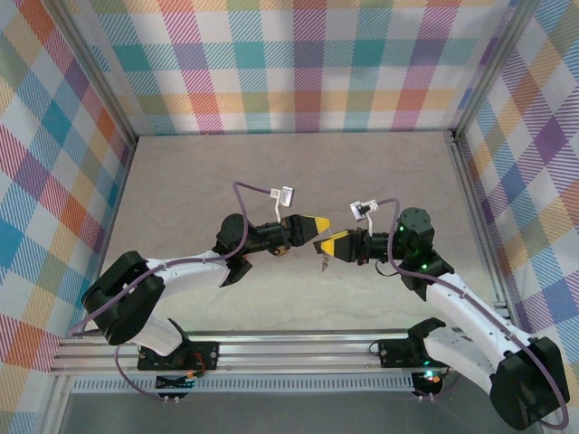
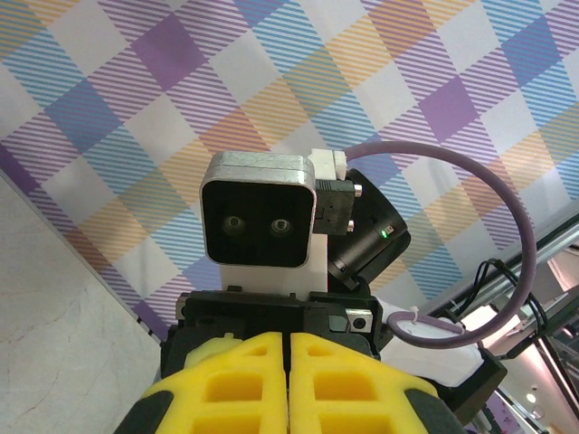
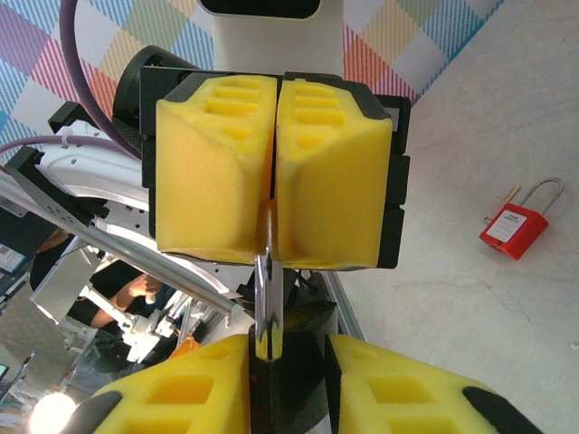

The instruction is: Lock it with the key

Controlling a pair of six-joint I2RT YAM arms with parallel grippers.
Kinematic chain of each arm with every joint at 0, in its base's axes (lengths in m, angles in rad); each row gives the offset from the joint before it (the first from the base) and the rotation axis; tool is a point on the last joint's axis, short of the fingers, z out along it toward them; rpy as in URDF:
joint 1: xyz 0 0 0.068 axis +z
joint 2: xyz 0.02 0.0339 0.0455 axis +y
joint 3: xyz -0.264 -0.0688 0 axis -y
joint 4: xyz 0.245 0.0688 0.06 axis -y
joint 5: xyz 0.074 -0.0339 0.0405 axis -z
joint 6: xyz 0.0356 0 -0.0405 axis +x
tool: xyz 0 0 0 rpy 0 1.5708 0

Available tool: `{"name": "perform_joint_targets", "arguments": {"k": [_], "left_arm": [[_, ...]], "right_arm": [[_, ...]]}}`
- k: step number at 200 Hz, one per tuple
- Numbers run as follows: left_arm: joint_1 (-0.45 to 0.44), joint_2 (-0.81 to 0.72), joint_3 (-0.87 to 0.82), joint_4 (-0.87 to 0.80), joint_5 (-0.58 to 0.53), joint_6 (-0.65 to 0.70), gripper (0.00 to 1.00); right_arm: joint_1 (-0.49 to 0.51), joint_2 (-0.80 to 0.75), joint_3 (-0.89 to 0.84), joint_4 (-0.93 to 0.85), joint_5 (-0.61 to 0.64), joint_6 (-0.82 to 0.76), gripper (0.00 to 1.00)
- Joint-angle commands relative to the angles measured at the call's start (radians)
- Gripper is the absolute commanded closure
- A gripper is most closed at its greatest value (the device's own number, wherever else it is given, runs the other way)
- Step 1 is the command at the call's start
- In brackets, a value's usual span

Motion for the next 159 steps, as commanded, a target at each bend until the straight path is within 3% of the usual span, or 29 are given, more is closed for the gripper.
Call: {"name": "perform_joint_targets", "arguments": {"k": [1, 88, 100, 133, 159], "left_arm": [[-0.011, -0.032, 0.022, 0.089, 0.023, 0.010, 1.00], [-0.012, -0.075, 0.018, -0.017, 0.003, 0.083, 1.00], [-0.012, -0.083, 0.016, -0.031, -0.007, 0.093, 1.00], [-0.012, -0.081, 0.022, -0.044, -0.009, 0.094, 1.00], [-0.011, -0.082, 0.025, -0.053, -0.011, 0.094, 1.00]], "right_arm": [[0.007, 0.026, 0.000, 0.013, 0.025, 0.011, 0.76], [0.015, 0.042, -0.025, 0.045, 0.010, 0.023, 0.92], [0.019, 0.046, -0.028, 0.056, 0.009, 0.027, 0.90], [0.038, 0.065, -0.022, 0.067, 0.003, 0.026, 0.72], [0.056, 0.091, -0.013, 0.069, 0.007, 0.022, 0.72]]}}
